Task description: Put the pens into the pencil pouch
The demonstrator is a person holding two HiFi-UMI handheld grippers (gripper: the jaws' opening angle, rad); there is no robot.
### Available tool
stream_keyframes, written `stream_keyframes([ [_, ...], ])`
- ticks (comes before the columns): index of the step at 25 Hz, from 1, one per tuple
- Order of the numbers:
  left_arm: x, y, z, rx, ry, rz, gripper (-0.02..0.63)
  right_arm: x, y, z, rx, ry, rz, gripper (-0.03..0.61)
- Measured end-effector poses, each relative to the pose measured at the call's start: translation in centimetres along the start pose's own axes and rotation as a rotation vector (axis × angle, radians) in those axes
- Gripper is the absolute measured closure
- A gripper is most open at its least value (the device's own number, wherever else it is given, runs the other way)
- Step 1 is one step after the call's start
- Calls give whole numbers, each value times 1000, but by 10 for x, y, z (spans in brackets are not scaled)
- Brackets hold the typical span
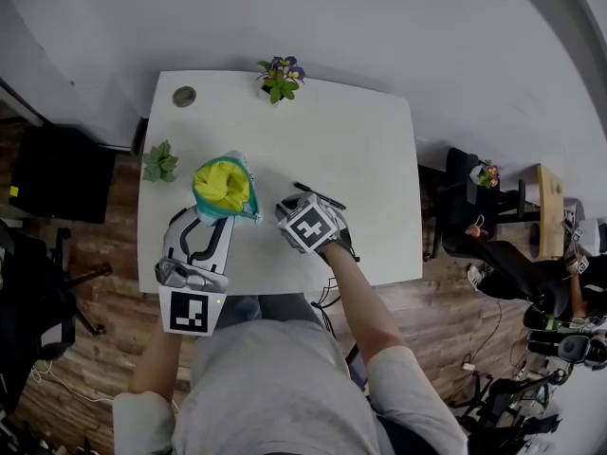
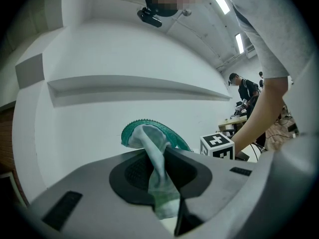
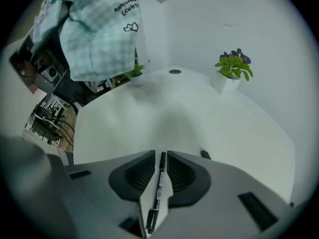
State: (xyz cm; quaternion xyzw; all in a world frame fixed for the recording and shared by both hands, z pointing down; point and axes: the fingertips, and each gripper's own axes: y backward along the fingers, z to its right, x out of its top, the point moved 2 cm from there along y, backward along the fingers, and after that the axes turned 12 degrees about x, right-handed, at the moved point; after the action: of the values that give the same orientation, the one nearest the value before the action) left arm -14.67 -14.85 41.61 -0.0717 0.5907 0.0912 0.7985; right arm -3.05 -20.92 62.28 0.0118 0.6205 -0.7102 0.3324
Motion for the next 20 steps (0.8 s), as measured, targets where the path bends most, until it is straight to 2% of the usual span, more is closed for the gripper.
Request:
stream_keyframes([
  [6,-3,4,-5,21,-4,-11,528,-4,-18,-2,3,31,-81,499],
  [10,-3,3,-5,20,-17,-1,528,-5,-18,0,-11,8,-32,525],
  [14,-2,4,-4,9,-17,-3,528,-2,-5,-2,-19,-73,96,526],
  [20,5,1,6,-26,-32,27,528,23,53,-2,-65,-126,379,526],
])
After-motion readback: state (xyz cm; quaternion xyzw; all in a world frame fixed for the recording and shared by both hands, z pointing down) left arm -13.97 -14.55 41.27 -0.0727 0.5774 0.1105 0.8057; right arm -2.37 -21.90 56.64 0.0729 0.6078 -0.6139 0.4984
